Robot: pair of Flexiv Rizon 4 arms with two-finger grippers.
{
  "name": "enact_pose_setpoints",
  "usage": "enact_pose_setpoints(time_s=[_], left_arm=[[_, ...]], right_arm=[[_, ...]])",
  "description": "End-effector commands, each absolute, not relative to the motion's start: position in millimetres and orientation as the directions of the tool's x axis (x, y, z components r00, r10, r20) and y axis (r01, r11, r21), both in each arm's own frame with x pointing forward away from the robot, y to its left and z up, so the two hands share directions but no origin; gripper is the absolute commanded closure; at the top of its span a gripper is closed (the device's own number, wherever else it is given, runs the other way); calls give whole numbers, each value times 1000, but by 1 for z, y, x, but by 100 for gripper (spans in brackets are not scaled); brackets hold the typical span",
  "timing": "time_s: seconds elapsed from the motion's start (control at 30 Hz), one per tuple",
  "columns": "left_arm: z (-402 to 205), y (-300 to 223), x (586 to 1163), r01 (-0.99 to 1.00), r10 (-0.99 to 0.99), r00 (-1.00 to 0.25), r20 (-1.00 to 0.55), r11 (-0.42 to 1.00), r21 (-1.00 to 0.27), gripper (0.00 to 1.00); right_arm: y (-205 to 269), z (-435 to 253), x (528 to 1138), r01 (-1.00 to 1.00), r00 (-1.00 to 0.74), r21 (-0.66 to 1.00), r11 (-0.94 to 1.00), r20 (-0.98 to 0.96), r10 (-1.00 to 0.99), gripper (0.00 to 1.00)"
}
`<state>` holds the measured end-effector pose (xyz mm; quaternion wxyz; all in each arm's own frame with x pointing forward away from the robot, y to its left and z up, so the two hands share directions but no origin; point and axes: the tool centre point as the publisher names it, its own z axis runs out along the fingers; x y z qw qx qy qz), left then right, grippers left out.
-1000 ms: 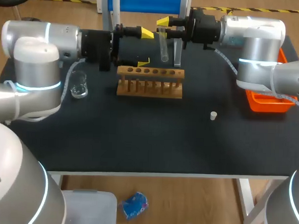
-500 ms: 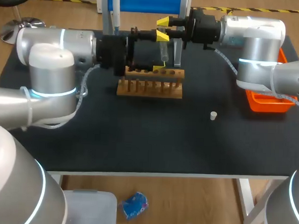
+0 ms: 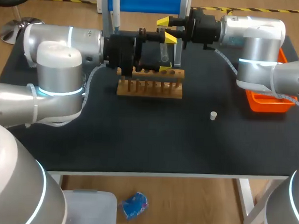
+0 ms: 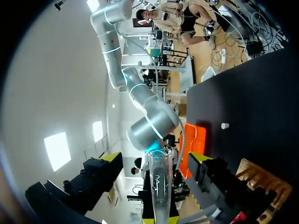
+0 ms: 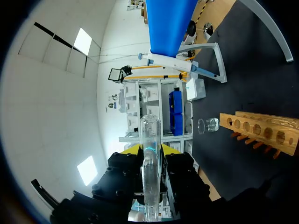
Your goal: Invert the test tube, pick up the pipette, mount the tip to pipette, aspirate from beaker and dispense into the tube, eject the tip, return the pipette, and cap with the stopper.
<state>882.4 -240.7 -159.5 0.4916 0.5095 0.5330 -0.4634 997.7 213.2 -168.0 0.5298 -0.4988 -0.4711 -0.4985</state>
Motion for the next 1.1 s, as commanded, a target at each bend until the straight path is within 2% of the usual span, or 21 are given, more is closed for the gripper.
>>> enact_pose_setpoints(time_s=[0.03,0.07,0.2,0.33,0.37,0.47,0.5,0.53,0.87,0.9,0.93,1.1], left_arm=[[-159,-243,891,1000,99,2,-995,27,4,51],[-159,-243,891,1000,99,2,-995,25,4,57],[-159,-243,892,1000,103,4,-995,14,5,52],[-159,-243,892,1000,104,5,-995,9,6,54],[-159,-243,892,1000,104,5,-995,7,6,57],[-160,-241,892,1000,105,5,-994,7,6,75],[-160,-241,892,1000,105,4,-994,8,5,95],[-161,-240,892,1000,103,1,-995,14,3,100],[-164,-238,891,1000,42,-24,-999,-1,-24,100],[-164,-238,891,1000,42,-24,-999,-1,-24,100],[-164,-238,891,1000,42,-24,-999,-1,-24,100],[-164,-238,891,1000,42,-24,-999,-1,-24,100]], right_arm=[[212,-167,997,998,58,-58,5,997,-56,100],[212,-167,997,998,58,-58,5,997,-56,100],[212,-167,997,998,58,-58,5,997,-56,100],[212,-167,997,998,58,-58,5,997,-56,100],[212,-167,997,998,58,-58,5,997,-56,100],[212,-167,997,998,58,-58,5,997,-56,100],[212,-167,997,998,58,-58,5,997,-56,100],[212,-167,997,998,58,-58,5,997,-56,100],[212,-167,997,998,58,-58,5,997,-56,100],[212,-167,997,998,58,-58,5,997,-56,56],[212,-167,997,998,58,-58,5,997,-56,0],[212,-167,997,998,58,-58,5,997,-56,0]])
